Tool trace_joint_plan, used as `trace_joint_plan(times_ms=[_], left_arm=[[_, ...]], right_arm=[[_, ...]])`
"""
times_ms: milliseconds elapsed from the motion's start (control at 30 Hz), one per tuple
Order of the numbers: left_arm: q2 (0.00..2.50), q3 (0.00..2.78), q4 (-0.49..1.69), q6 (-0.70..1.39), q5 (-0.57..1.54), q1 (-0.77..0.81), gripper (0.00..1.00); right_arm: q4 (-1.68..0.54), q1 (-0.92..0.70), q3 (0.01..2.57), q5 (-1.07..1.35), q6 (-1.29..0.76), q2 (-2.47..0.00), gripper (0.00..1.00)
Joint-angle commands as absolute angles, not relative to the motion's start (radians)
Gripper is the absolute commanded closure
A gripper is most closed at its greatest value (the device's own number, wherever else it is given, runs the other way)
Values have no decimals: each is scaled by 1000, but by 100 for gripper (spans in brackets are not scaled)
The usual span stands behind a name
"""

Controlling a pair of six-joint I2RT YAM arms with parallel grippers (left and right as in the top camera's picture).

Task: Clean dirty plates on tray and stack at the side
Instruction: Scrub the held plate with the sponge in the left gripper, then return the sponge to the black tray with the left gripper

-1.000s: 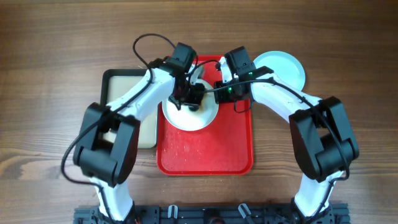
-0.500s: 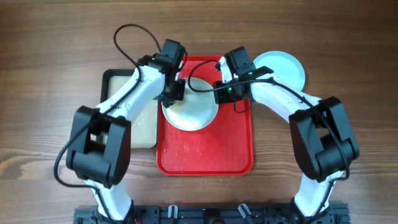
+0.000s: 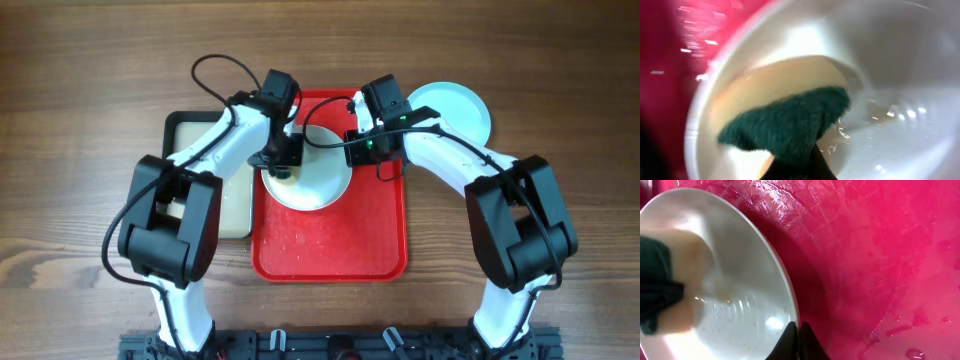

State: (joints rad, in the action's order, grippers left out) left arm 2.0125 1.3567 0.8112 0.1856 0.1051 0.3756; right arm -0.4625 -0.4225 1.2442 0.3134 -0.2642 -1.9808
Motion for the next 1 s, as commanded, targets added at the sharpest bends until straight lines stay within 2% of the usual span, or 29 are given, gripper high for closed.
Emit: trace_joint_plan(times_ms=[0, 200, 367, 500, 600, 700, 867, 967], left_arm=[[2049, 1345, 800, 194, 211, 437, 96], [2027, 1359, 788, 194, 280, 461, 96], [1861, 1431, 847, 190, 256, 402, 96], [1698, 1432, 909, 190, 132, 288, 96], [1684, 1432, 992, 190, 25, 210, 96], [1689, 1408, 1035, 186, -68, 124, 95], [1689, 1287, 906, 76, -77, 12, 96], [1689, 1163, 706, 44, -73, -26, 96]], right_arm=[[-457, -429, 1254, 338, -273, -2003, 96], [-457, -429, 1254, 338, -273, -2003, 96], [-457, -429, 1254, 338, -272, -2003, 96], [-457, -429, 1254, 338, -272, -2003, 94], [-457, -429, 1254, 338, -273, -2003, 88], [-457, -429, 1254, 338, -273, -2003, 87], [-456, -429, 1254, 338, -273, -2003, 87], [-456, -429, 1254, 338, -273, -2003, 82]])
